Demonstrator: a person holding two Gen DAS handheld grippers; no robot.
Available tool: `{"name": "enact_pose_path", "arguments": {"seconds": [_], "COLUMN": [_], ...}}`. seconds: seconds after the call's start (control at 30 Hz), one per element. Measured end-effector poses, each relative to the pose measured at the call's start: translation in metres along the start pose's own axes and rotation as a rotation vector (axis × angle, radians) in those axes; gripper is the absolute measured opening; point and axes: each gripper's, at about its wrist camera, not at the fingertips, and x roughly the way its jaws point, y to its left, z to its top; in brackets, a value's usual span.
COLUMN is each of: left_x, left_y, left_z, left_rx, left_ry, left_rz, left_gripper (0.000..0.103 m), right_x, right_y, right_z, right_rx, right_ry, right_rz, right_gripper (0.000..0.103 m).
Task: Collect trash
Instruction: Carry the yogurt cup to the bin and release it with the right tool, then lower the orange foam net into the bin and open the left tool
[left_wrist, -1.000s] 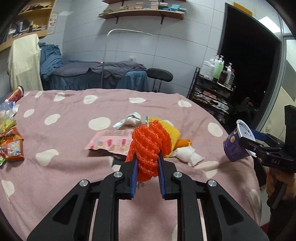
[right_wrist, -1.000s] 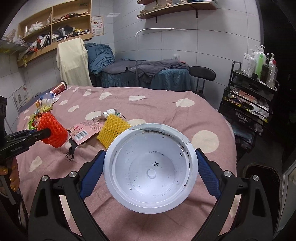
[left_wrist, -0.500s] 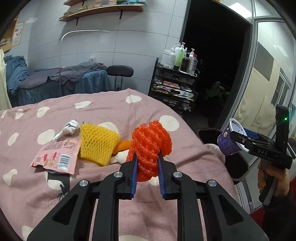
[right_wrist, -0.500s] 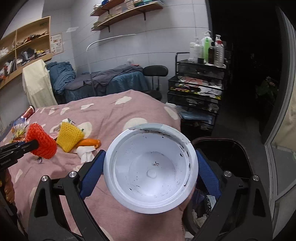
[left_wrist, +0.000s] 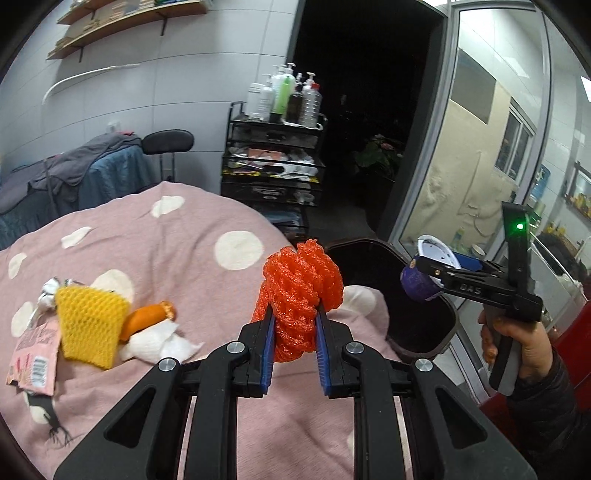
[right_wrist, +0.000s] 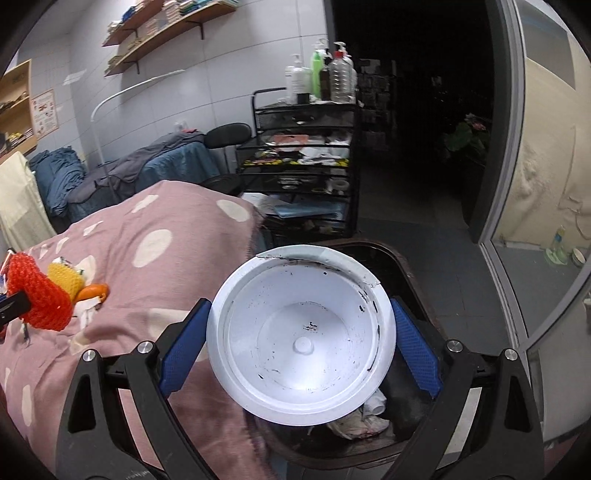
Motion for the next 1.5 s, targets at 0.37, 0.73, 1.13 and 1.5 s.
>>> {"name": "enact_pose_path", "arguments": {"seconds": [0.37,0.73,1.13,1.5], "left_x": [0.028,0.041,0.056,0.079], "left_y": [-0.028,-0.049,-0.065,-0.095], "left_z": [0.009,0.011,0.018,0.029], "left_rx": [0.058,0.105,0.131,0.174], "left_ry": [0.036,0.063,0.083,0.106], "left_rz": [-0.046,-0.076,-0.122,-0.173], "left_gripper": [0.019,0.019,0.019,0.019], "right_x": [0.056,0.065,0.033,-0.011], "right_y": [-0.037,-0.036,-0.037,-0.045], "right_z": [-0.012,-0.022,-0.027,-0.033], "right_rx": [0.085,0.072,0.112,0.154], "right_ry": [0.127,0.146,0.072,-0.020], "right_rz": [-0.077,-0.084,-0.071,-0.072], "right_gripper": [0.093,0.095,0.097,0.097]}}
